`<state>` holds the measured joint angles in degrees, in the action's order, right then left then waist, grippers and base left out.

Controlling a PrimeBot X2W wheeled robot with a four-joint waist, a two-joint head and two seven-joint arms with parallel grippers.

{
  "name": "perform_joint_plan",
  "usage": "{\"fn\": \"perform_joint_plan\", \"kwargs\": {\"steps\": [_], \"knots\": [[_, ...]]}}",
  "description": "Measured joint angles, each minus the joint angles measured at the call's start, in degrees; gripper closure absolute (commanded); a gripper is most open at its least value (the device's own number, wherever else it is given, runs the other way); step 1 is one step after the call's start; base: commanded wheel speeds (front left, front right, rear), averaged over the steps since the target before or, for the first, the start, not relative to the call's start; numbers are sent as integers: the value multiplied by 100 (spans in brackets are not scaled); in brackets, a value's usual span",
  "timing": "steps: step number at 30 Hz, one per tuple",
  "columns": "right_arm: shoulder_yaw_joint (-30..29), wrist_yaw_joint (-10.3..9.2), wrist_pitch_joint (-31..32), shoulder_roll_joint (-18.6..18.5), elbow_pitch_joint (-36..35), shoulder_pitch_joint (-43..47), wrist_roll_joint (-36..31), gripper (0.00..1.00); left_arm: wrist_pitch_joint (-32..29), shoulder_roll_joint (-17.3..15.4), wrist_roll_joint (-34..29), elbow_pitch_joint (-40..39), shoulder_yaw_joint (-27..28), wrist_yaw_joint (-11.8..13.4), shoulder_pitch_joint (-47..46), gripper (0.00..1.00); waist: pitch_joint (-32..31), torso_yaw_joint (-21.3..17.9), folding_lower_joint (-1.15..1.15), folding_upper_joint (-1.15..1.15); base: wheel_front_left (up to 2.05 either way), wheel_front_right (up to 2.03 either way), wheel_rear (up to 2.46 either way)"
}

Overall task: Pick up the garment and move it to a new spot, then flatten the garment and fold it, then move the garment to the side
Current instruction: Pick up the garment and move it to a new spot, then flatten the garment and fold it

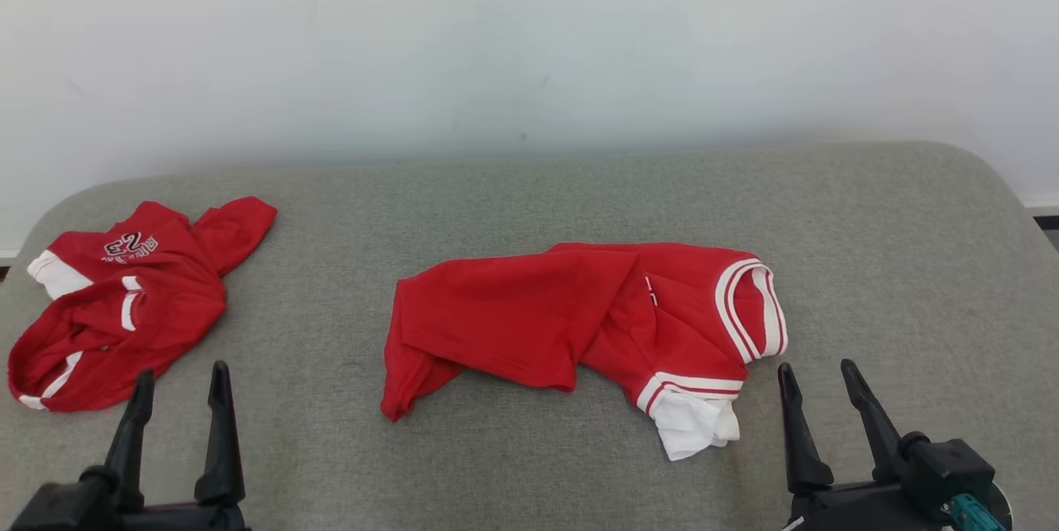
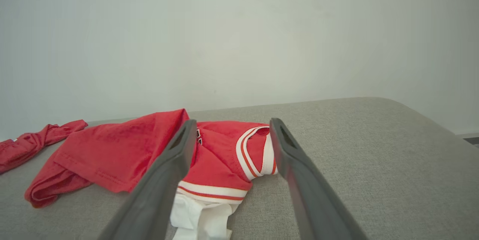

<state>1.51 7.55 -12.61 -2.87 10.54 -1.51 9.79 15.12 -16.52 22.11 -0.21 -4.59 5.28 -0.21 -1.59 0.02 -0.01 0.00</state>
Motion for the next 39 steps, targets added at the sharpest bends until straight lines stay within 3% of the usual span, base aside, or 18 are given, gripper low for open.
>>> {"fn": "perform_joint_plan", "kwargs": {"steps": [17, 39], "knots": [[132, 0, 75, 1, 176, 207, -64, 0, 0, 846, -776, 288, 606, -689, 513, 0, -27, 288, 1, 0, 0, 0, 0], [402, 0, 126, -68, 643, 13, -304, 0, 0, 1265, -1257, 431, 903, -1093, 485, 0, 63, 396, 1, 1, 0, 0, 0]]}}
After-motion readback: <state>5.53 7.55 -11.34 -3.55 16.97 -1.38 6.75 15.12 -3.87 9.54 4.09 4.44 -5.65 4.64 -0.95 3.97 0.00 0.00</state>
